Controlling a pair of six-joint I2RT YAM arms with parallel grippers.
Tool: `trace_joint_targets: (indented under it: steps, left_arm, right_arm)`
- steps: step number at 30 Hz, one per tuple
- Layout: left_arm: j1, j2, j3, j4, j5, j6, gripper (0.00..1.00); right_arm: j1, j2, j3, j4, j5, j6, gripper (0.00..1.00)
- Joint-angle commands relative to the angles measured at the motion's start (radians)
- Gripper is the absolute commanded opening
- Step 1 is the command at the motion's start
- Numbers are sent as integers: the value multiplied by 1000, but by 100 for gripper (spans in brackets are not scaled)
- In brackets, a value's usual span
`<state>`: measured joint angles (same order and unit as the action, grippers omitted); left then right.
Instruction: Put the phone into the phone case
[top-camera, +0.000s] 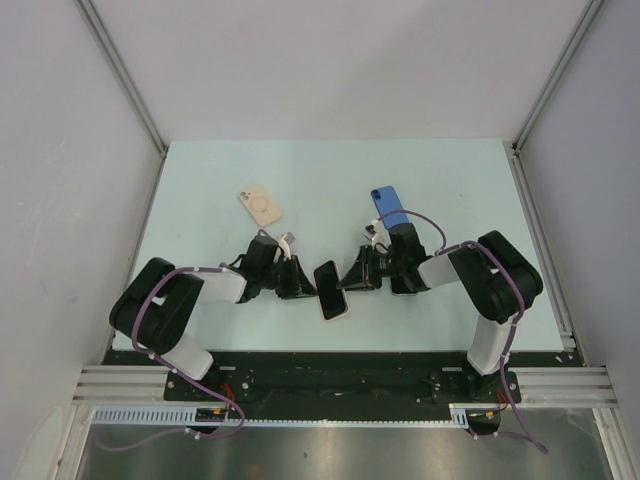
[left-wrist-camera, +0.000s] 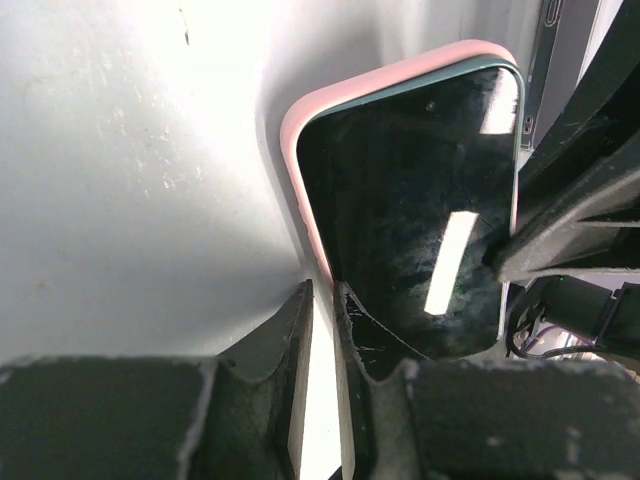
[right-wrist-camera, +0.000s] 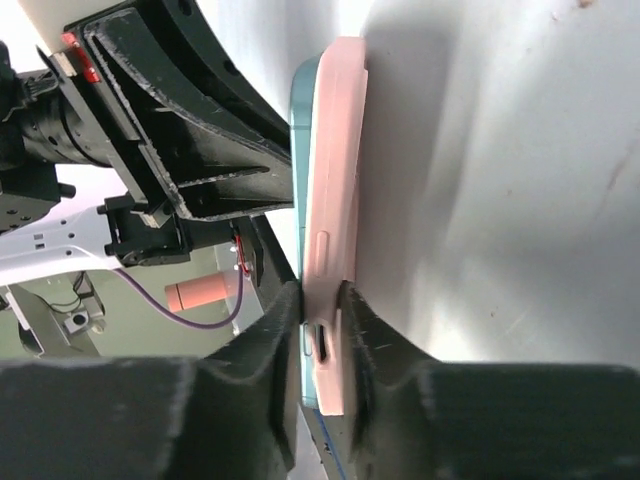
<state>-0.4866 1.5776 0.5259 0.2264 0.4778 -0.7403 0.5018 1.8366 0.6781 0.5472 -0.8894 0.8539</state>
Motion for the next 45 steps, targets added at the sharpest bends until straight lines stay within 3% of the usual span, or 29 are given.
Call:
trace_joint_targets:
  steps: [1,3,6,11,14,18,22,30,40,43,45]
  left_arm:
    - [-1,10,-9,-65,-47,38,21]
    - [-1,4,-13,-62,-44,35,23]
    - [-1,-7,-17,-59,-38,29,27]
    - [-1,-17,-10,-68,-27,27,36]
    - [-1,-63,-13,-87,-27,36,46]
    - [-1,-183,-38,-78,-4,48,71]
    - [0,-321,-60,-78,59,76,86]
    - [5,-536,-112,65,205,-5,88]
    - [5,-568,-153,258,260,-117,80]
    - [5,-541,-170,354,286,-174,71]
    - [5,-524,-175,384,308,-205,54]
  right_arm:
    - [6,-59,20,-61,39,-56,13]
    - [14,-68,35,-154,79,-113,0]
    - [37,-91,70,-257,136,-174,0]
    - [38,-96,81,-274,132,-174,0]
    - [24,-109,80,-274,109,-171,0]
    - [0,-178,68,-248,101,-138,0]
    - [-20,-264,45,-169,64,-44,0]
    - [-19,-382,-2,107,-9,213,0]
    - [27,-404,-101,431,-43,430,0]
    - [43,-384,-120,519,-40,473,0]
    - [55,-376,-124,548,-40,479,0]
